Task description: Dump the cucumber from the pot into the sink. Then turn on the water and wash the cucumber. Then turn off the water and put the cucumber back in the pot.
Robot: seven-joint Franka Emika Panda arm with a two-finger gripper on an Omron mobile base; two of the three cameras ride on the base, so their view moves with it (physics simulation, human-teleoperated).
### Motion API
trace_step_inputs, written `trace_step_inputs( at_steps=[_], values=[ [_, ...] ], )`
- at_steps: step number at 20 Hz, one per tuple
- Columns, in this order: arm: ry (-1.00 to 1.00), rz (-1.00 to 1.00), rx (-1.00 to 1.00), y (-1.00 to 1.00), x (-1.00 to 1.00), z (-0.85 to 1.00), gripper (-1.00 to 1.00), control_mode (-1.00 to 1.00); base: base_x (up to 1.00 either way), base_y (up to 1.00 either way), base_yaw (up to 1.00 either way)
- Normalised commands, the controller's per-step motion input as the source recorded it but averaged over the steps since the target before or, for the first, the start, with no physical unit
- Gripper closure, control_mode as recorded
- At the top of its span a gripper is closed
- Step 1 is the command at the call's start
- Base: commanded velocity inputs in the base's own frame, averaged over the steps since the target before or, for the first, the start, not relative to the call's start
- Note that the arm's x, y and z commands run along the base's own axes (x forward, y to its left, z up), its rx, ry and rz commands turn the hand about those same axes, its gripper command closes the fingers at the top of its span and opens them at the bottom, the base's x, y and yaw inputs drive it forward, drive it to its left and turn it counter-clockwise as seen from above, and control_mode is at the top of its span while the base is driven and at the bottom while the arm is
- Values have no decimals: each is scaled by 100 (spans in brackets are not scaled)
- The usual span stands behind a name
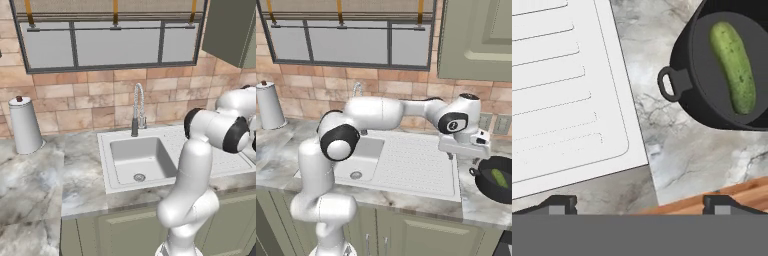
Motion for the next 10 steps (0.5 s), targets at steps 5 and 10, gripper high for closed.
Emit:
trace_step_inputs(
  at_steps=[5, 10],
  values=[
    [4, 0, 0, -36, 37, -20, -100, -100, 0, 0, 0],
    [3, 0, 0, -32, 29, -11, -100, -100, 0, 0, 0]
  ],
)
